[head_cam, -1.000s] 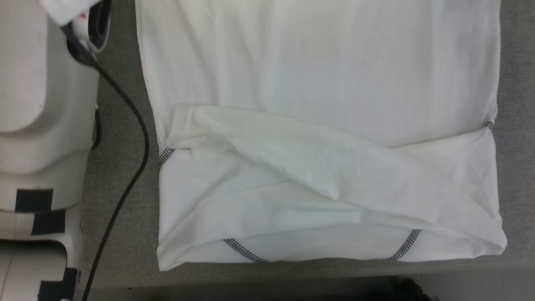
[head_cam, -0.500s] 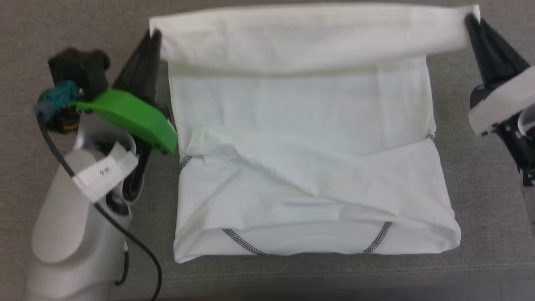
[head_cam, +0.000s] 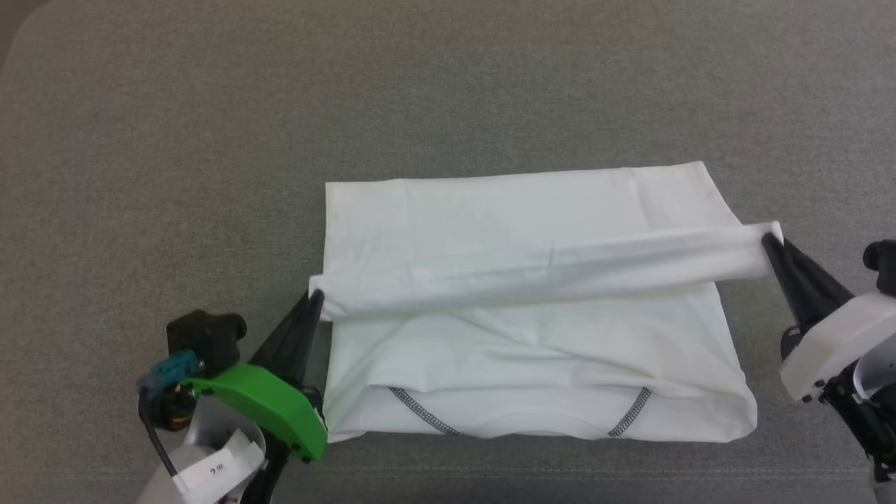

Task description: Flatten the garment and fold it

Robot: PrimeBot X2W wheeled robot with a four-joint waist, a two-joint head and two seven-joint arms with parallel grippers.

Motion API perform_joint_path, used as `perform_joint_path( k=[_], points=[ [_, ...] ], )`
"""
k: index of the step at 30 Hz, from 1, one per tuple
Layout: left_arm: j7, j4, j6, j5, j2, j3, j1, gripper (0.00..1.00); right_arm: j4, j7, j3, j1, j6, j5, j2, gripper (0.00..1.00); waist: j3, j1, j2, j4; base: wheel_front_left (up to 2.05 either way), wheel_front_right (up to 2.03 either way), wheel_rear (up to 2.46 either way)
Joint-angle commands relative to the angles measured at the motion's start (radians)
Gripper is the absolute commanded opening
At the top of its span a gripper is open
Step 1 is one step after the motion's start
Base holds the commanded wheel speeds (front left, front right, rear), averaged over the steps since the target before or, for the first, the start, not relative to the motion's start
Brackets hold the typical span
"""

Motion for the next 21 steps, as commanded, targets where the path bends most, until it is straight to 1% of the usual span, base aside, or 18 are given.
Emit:
perform_joint_path(
  k=[1, 7, 12, 17, 21],
  points=[
    [-0.004, 0.008, -0.005, -0.01, 0.003, -0.006, 0.032, 0.0, -0.011, 0.01, -0.014, 0.031, -0.002, -0.007, 0.014, 0.0, -0.015, 0.0001, 0.0, 0.012, 0.0, 0.0, 0.0],
    [-0.021, 0.059, -0.015, -0.022, -0.009, -0.029, 0.086, 0.0, -0.015, 0.043, -0.038, 0.12, -0.002, -0.047, 0.04, 0.0, -0.026, 0.0001, 0.0, 0.018, 0.0, 0.0, 0.0],
    [-0.037, 0.115, -0.029, -0.019, -0.017, -0.054, 0.097, 0.0, -0.022, 0.071, -0.046, 0.183, -0.002, -0.072, 0.06, 0.0, -0.034, 0.0001, 0.0, 0.025, 0.0, 0.0, 0.0],
    [-0.056, 0.188, -0.043, 0.0, -0.023, -0.088, 0.093, 0.0, -0.012, 0.094, -0.032, 0.23, -0.002, -0.1, 0.068, 0.0, -0.038, 0.0001, 0.0, 0.023, 0.0, 0.0, 0.0],
    [-0.067, 0.241, -0.041, 0.013, -0.031, -0.105, 0.092, 0.0, 0.003, 0.116, -0.014, 0.25, -0.002, -0.117, 0.073, 0.0, -0.039, 0.0001, 0.0, 0.019, 0.0, 0.0, 0.0]
  ],
)
